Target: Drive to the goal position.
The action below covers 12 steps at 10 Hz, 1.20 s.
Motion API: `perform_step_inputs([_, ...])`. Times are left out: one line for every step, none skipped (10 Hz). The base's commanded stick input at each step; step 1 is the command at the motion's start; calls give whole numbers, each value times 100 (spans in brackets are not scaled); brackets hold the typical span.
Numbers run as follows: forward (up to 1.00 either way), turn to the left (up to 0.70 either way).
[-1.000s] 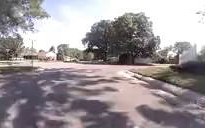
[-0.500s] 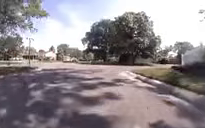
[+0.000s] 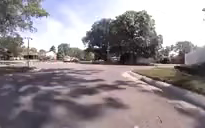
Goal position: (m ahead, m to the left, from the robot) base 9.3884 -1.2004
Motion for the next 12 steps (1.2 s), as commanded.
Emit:
perform_step_inputs([70,3])
perform_step_inputs([70,3])
perform_step_inputs([70,3])
perform_step_inputs([70,3])
perform_step_inputs([70,1])
perform_step_inputs([70,-32])
perform_step_inputs([70,-32])
perform_step_inputs([70,-29])
perform_step_inputs([70,-14])
perform_step_inputs([70,3])
perform_step_inputs([70,3])
perform_step_inputs([70,3])
